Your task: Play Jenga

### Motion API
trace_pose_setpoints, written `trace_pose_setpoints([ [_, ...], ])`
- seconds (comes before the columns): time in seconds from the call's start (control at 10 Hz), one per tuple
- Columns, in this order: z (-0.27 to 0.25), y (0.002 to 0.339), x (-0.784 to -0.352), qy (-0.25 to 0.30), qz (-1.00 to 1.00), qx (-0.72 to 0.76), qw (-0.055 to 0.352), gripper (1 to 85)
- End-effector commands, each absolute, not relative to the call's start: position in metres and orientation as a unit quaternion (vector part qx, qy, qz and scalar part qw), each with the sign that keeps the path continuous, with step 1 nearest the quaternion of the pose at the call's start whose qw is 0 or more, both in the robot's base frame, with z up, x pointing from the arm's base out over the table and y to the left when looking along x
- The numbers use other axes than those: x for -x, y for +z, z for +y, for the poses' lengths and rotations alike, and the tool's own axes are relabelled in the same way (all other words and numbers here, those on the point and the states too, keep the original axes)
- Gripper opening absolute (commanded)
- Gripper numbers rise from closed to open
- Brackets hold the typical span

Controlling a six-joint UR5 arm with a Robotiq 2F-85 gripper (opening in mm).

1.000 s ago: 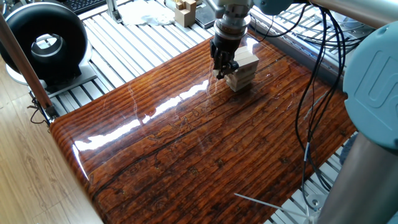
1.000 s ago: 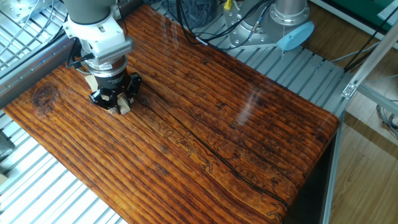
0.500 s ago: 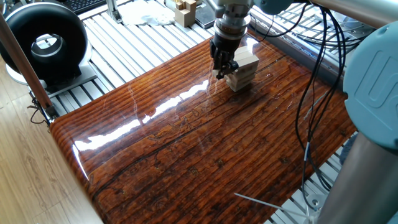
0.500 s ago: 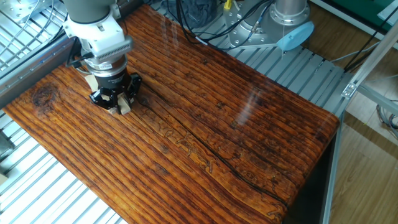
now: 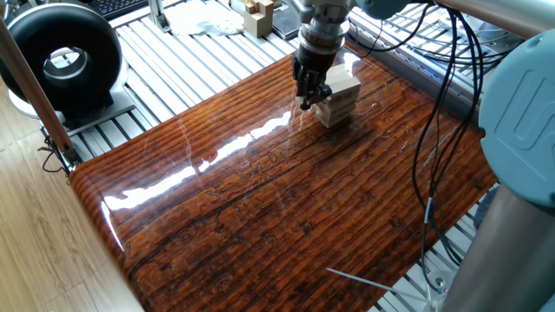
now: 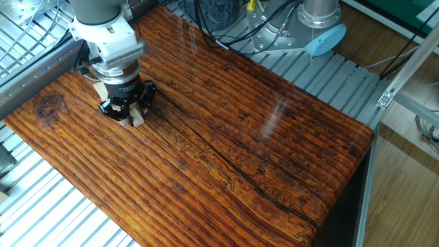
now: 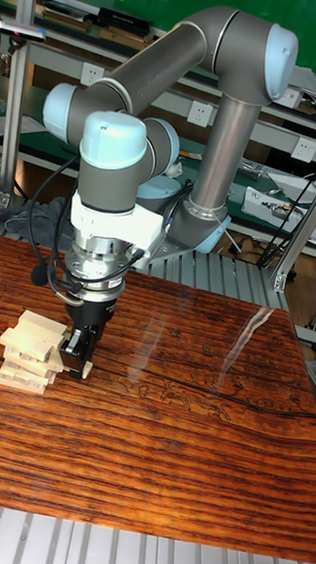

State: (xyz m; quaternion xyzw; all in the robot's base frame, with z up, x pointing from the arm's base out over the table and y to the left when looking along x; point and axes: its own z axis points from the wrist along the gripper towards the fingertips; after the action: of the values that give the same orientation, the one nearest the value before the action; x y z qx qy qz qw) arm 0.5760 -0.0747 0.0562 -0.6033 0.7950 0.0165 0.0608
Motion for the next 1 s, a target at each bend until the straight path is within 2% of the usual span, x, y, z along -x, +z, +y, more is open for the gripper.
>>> trace_pose_setpoints([
  [0.0,-0.0735,0.0585,-0.5798,0.020,0.795,0.601,0.072,25.3],
  [0.9,-0.0755,0.0556,-0.5820,0.024,0.792,0.604,0.082,26.0],
])
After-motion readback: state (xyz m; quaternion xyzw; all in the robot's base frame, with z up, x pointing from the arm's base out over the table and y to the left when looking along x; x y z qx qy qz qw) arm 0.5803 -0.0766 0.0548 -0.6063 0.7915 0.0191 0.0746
